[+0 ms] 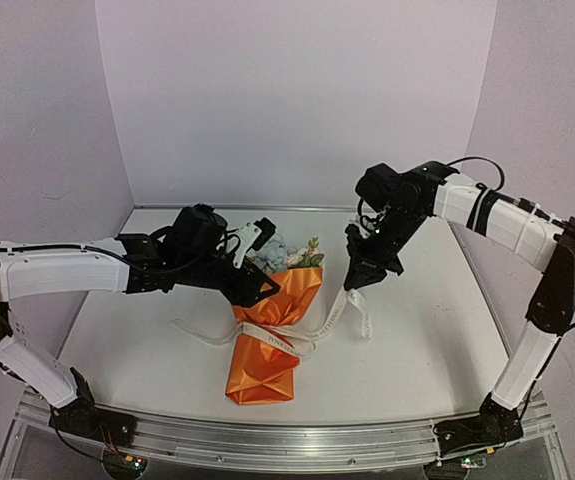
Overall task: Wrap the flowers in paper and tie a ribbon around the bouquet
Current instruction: Cross the half-tied ribbon over the folded bouquet.
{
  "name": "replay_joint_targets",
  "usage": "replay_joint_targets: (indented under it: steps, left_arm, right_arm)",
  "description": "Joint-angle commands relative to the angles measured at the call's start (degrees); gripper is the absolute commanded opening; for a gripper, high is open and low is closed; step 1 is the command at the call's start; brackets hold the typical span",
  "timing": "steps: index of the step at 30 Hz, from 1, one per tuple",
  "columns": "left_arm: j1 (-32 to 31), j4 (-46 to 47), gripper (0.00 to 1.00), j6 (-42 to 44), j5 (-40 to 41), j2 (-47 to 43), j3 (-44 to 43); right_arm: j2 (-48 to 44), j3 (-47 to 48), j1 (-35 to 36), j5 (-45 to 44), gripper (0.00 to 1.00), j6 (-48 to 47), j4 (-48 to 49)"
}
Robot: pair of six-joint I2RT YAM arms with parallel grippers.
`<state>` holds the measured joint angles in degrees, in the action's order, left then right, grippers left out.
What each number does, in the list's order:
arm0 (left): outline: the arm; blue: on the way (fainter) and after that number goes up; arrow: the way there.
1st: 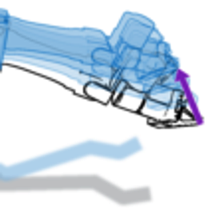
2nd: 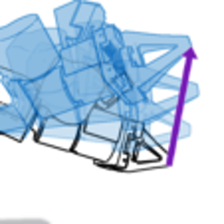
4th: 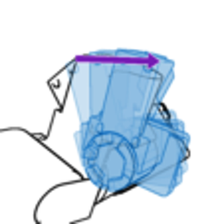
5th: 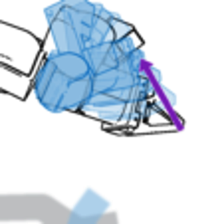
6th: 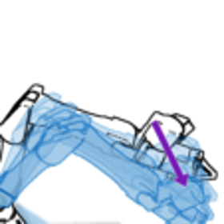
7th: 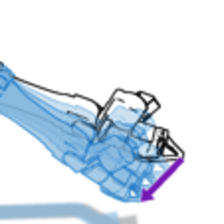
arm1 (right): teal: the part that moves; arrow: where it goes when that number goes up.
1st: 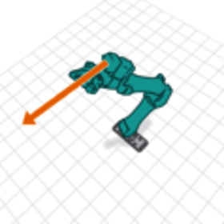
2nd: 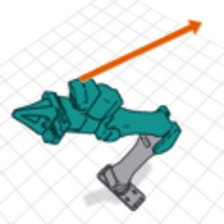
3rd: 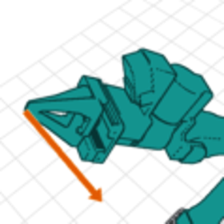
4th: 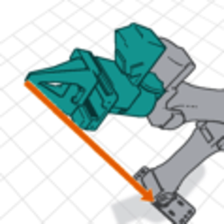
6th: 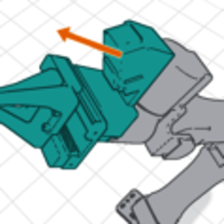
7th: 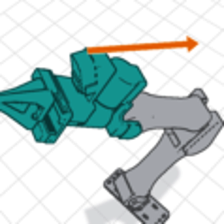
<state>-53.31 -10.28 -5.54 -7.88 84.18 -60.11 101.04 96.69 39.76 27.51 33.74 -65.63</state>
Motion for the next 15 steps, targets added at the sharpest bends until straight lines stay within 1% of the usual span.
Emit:
replay_joint_targets:
  steps: [1, 5, 6, 10, 13, 15]
  left_arm:
    - [0.75, 3.66, 0.61, 1.45, -4.02, -2.77, 2.35]
    - [0.75, 9.3, 0.61, 6.03, -9.06, -4.68, 6.84]
    - [0.75, 10.95, 0.59, 8.88, -10.26, -4.84, 7.78]
    - [0.75, 20.41, 0.58, 15.5, -13.7, -4.12, 11.32]
    - [0.75, 22.35, 0.58, 18.96, -14.7, -0.11, 9.42]
    - [0.75, 21.62, 0.57, 20.3, -15.25, 3.13, 6.81]
  right_arm:
    - [1.75, 6.03, 2.15, 2.86, 0.0, 1.06, -1.79]
    - [4.68, 11.43, 3.45, 3.98, 0.0, 1.36, -3.09]
    - [5.59, 12.89, 3.78, 4.6, 0.0, 1.28, -3.65]
    - [7.46, 16.5, 5.08, 5.91, 0.0, 0.81, -5.12]
    - [6.88, 16.67, 5.82, 7.21, 0.0, 0.29, -5.51]
    - [5.58, 16.09, 6.13, 7.64, 0.0, -0.41, -5.58]
